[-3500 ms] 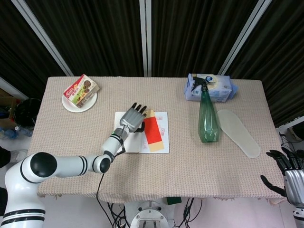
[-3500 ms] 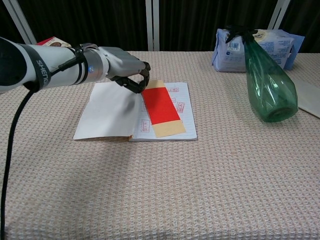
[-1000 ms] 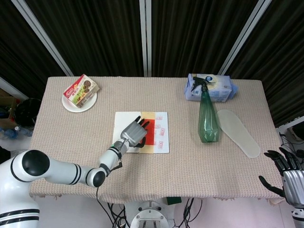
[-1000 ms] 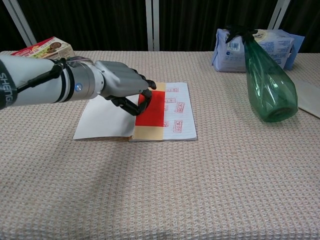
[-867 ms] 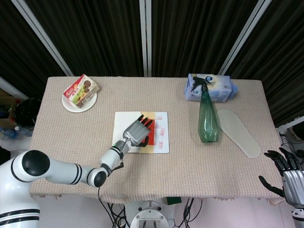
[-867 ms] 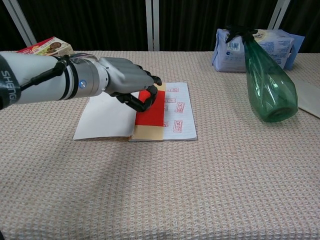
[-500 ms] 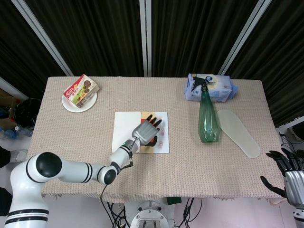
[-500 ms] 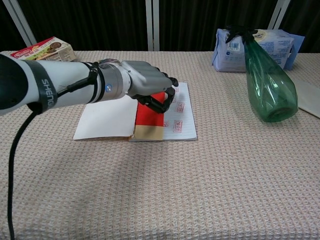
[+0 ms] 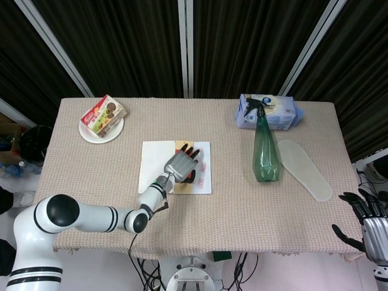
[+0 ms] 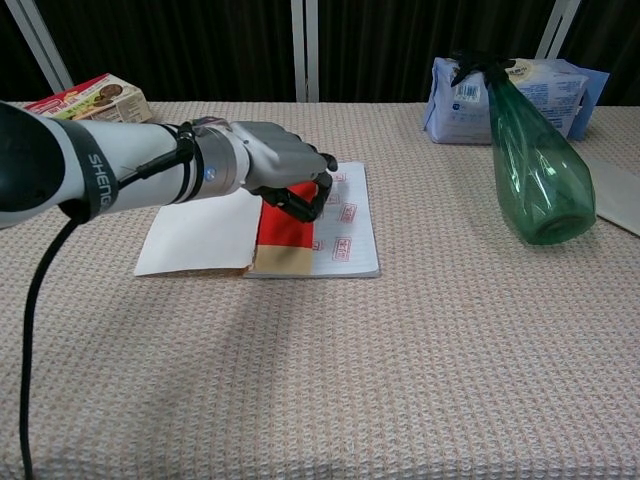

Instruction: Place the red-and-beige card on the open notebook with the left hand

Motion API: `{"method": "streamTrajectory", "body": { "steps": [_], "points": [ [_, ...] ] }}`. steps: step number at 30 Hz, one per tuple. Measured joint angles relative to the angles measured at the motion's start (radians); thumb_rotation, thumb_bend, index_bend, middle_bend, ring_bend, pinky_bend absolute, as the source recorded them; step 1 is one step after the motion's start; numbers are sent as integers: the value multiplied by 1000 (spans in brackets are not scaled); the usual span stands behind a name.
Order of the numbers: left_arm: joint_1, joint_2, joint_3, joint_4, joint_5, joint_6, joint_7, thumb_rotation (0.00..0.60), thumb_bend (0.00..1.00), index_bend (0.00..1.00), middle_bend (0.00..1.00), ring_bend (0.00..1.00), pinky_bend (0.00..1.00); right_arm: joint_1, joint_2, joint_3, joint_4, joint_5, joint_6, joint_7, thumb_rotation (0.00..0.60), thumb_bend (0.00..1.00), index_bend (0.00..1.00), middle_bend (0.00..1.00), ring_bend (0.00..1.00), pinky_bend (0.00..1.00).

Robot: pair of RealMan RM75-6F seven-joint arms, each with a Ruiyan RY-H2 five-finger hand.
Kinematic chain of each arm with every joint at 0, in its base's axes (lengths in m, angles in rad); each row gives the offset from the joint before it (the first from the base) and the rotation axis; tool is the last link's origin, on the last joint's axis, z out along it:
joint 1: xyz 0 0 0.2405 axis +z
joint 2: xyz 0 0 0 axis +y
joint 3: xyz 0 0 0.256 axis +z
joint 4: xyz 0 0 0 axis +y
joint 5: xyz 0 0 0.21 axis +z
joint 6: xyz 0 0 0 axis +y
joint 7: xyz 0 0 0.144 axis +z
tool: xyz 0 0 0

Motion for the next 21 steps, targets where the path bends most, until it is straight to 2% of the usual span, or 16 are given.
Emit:
{"method": "streamTrajectory", "body": {
  "steps": [6, 7, 8, 10, 11, 15, 17, 21],
  "points": [
    [11, 6, -10, -12, 26, 2, -26, 114, 607, 265, 0, 0, 44, -1, 5, -1, -9, -2, 3, -9, 600, 176, 265, 213, 99, 168],
    [14, 10, -12, -17, 32, 1, -32, 150, 603, 251, 0, 0, 44, -2, 6, -1, -10, -2, 3, -9, 600, 175, 265, 213, 99, 168],
    [16, 14, -14, -24, 37, -1, -39, 219, 601, 240, 0, 0, 44, -1, 6, 0, -10, -2, 3, -9, 600, 175, 265, 213, 99, 168],
    [21, 34, -20, -44, 43, -15, -59, 417, 601, 225, 0, 0, 44, 0, 6, 1, -10, -3, 4, -6, 600, 176, 265, 213, 99, 168],
    [25, 47, -25, -57, 46, -22, -73, 457, 601, 223, 0, 0, 44, 0, 7, 1, -9, -4, 5, -4, 600, 176, 265, 213, 100, 168],
    [83, 139, -56, -156, 99, 10, -187, 473, 581, 222, 0, 0, 45, 2, 12, 4, -3, 6, -1, 8, 600, 175, 265, 213, 100, 168],
    [118, 178, -64, -195, 139, 46, -234, 475, 513, 221, 0, 0, 46, 5, 19, 6, -1, 18, -12, 16, 600, 176, 265, 212, 100, 168],
    [236, 283, -59, -277, 271, 199, -318, 469, 232, 221, 11, 0, 49, 15, 39, 11, 3, 40, -40, 29, 600, 164, 265, 199, 99, 168]
  ]
}}
